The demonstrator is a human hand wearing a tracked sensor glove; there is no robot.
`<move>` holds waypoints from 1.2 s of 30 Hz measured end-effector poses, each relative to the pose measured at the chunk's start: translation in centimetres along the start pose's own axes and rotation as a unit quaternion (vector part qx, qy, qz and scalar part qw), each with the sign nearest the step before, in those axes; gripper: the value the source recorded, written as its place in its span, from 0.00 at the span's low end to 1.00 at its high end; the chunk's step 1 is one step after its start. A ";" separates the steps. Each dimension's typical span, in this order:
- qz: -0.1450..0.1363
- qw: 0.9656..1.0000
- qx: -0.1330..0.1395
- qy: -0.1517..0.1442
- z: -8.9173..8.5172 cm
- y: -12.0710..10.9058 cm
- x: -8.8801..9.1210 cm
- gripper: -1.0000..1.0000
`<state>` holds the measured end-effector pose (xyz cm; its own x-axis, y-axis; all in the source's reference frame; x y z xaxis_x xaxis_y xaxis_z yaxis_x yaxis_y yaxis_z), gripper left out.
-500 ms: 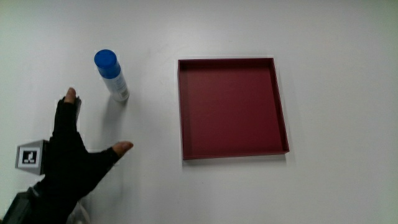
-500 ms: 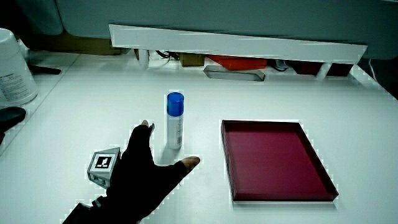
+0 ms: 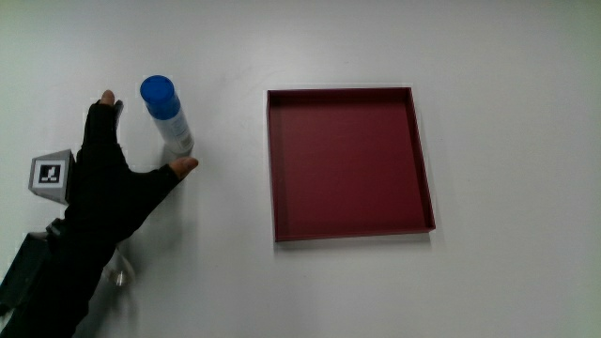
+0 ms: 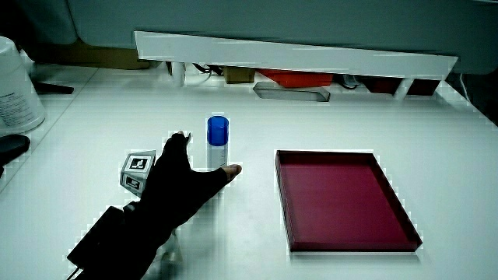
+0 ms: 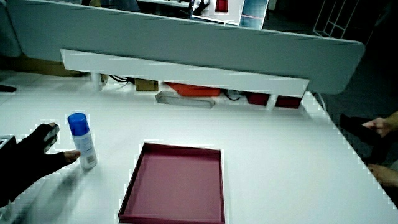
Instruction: Pick glue from desk
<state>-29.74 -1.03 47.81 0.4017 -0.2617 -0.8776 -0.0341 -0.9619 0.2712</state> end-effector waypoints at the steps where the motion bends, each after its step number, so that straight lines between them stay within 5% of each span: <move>1: 0.012 1.000 0.000 0.007 -0.1 0.2 0.3 0.50; 14: -0.004 1.000 0.001 0.005 -1.2 2.2 0.6 0.50; 17: -0.009 1.000 0.021 0.003 -1.0 2.1 0.6 0.50; 25: -0.023 0.998 0.057 -0.015 -0.5 1.9 0.5 0.70; 36: -0.047 0.996 0.071 -0.009 -0.4 1.8 0.5 0.97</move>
<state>-29.27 -2.84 47.99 0.3923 -0.1707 -0.9038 -0.1275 -0.9832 0.1304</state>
